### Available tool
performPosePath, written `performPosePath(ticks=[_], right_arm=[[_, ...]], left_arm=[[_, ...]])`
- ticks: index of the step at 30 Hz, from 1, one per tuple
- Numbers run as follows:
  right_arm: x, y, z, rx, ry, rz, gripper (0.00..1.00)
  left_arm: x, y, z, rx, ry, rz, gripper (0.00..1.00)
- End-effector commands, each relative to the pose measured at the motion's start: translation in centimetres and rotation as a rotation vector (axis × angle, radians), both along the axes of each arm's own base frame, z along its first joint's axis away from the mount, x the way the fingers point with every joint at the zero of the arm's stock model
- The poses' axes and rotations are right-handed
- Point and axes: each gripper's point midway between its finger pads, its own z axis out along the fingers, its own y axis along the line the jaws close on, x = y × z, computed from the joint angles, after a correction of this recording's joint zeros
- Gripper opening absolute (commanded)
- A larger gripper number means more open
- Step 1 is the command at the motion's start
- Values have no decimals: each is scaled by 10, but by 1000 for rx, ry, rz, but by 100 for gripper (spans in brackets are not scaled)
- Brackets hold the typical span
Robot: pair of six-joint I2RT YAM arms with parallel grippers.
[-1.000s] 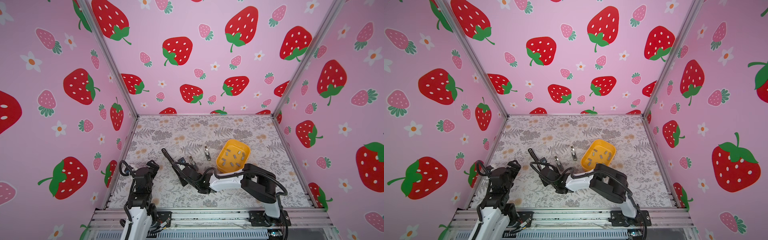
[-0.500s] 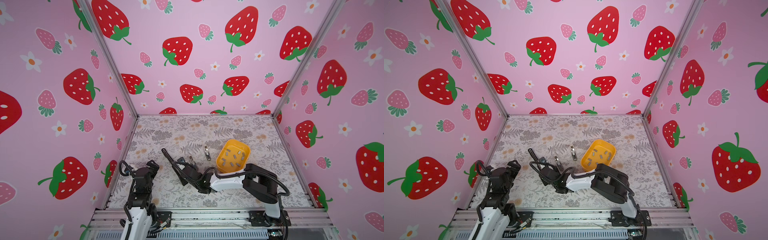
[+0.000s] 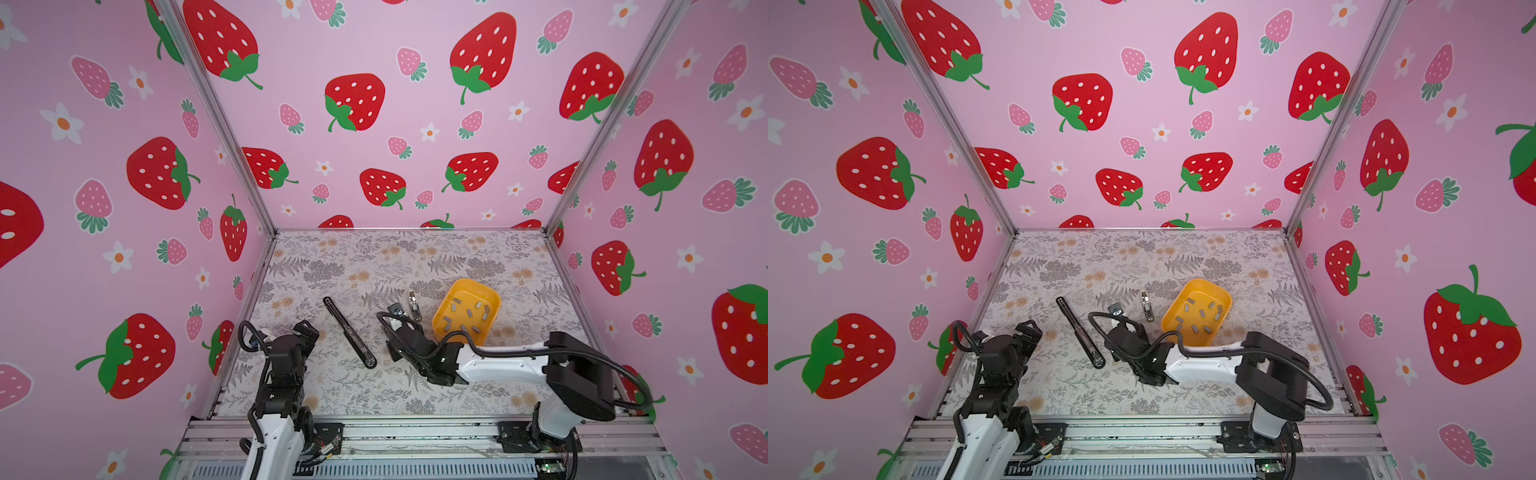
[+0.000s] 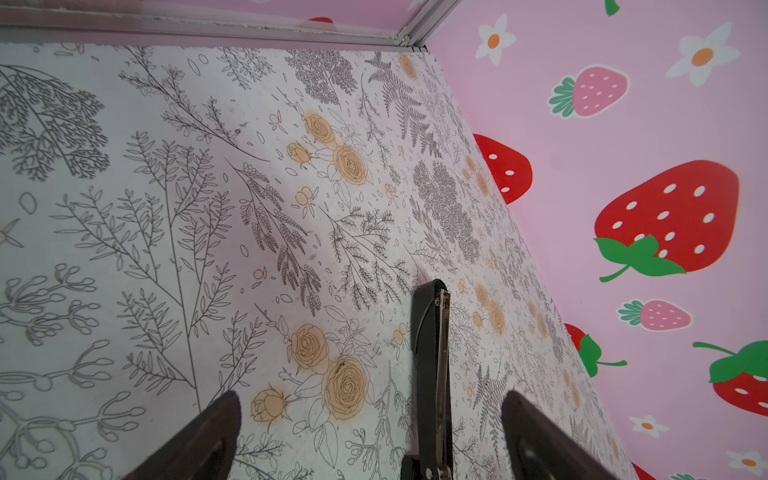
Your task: Load the staples into the stapler
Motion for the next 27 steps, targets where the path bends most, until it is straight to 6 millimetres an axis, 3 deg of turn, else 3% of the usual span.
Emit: performPosePath(ticks=[1,5,8,16,22,27], right_arm=[[31,-69,8,5,14,-215,9],[58,-127,0,19,87,-339,10],[73,-147,-12,18,127,-368,10],[121,-170,-45,-8,255,-432,11],[138,-182,-60,-55,307,-468,21],[134,-186,-33,-18,259,-441,34]], left_arm=[[0,0,7,14,-7,-14,99],[5,-9,12,-6,-37,-60,99],[8,-16,14,-25,-52,-98,99],[8,-17,15,0,-25,-118,99],[21,-29,6,-22,75,-197,99],[23,-31,5,-28,82,-208,99]])
